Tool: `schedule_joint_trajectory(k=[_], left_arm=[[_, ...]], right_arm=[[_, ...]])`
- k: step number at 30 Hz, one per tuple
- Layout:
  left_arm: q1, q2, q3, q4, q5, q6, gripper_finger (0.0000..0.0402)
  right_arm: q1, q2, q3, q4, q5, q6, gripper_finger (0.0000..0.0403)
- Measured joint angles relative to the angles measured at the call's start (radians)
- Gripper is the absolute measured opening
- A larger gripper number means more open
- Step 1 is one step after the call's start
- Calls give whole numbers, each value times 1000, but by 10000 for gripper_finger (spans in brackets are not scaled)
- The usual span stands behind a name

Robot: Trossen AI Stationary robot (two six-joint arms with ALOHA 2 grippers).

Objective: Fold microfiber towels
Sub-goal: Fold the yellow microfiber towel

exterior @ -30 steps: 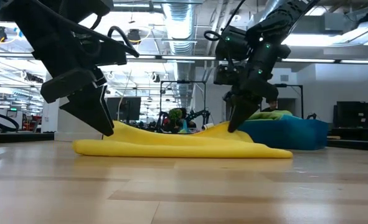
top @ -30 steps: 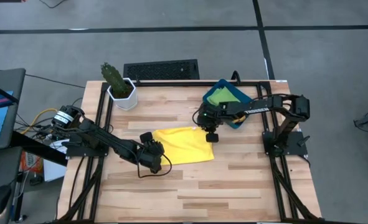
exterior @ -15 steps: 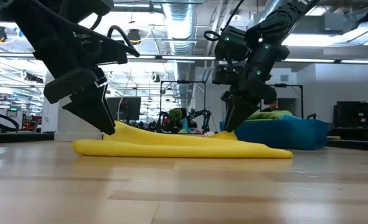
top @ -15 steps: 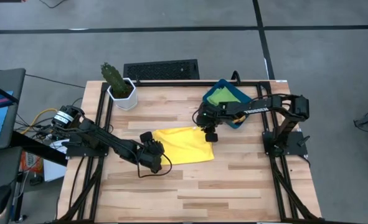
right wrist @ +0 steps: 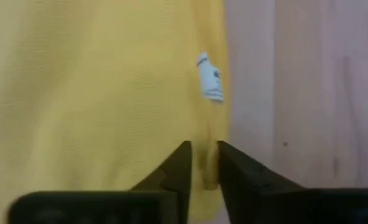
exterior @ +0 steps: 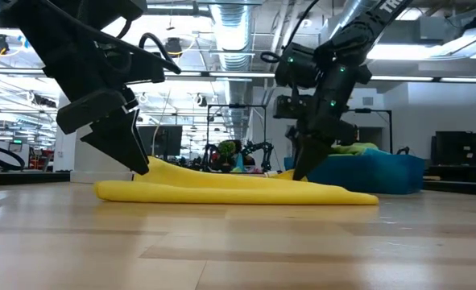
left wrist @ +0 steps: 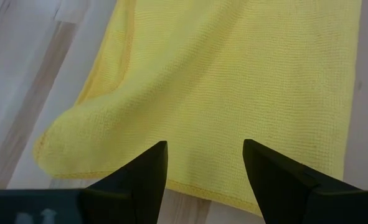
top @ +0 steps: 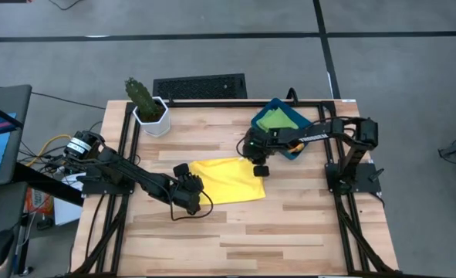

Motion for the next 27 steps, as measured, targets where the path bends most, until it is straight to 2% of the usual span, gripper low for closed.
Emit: schedule_joint_trajectory(k=[5, 10, 14, 20, 24, 27], left_arm=[[0, 0, 0, 1, -4, 1, 203], [0, 0, 0, 0, -17, 0, 203], [0, 0, 0, 0, -17, 0, 203], [0, 0, 0, 1, -17, 0, 203], [0, 0, -27, 39, -17, -2, 203], [0, 0, -57, 78, -9, -12, 203]], right_arm=[[4, -11, 1, 2, 73, -2, 16], [4, -10, 0, -3, 86, 23, 20], [3, -24, 0, -13, 87, 47, 8], [-2, -47, 1, -41, 193, 78, 16], [-10, -47, 0, -90, 198, 96, 7], [-12, -47, 0, -90, 195, 117, 16]])
